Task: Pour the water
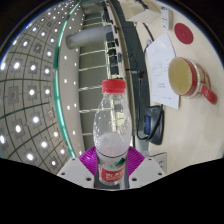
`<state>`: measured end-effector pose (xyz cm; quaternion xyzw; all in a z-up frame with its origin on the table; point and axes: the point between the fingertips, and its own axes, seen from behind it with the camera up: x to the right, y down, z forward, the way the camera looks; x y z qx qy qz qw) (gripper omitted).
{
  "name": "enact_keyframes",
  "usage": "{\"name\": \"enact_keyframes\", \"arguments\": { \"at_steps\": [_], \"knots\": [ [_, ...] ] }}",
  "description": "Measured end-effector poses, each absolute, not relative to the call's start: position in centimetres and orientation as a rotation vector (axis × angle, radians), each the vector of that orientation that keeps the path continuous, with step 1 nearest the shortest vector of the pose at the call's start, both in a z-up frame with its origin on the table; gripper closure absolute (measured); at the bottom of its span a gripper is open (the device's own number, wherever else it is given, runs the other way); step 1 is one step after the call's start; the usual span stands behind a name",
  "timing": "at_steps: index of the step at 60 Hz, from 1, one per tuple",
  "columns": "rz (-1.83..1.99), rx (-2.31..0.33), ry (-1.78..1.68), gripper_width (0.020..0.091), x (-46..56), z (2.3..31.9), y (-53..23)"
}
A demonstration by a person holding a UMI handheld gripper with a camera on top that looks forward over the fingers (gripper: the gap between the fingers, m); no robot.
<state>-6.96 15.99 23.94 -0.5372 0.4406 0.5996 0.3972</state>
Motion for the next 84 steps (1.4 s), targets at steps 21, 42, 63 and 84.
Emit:
{"name": "enact_keyframes", "arguments": {
  "at_steps": [21, 42, 63, 84],
  "knots": [
    [1.795, -1.143, 1.500, 0.0763, -4.1, 19.2, 17.7],
    [1.412, -1.536, 0.989, 0.0762, -3.7, 22.9, 17.0],
    [0.441, -1.639, 0.175, 0.0761, 11.5, 30.0, 17.4],
    [-0.026, -1.851, -0.036, 0.0761, 23.8, 14.3, 17.6]
  ]
}}
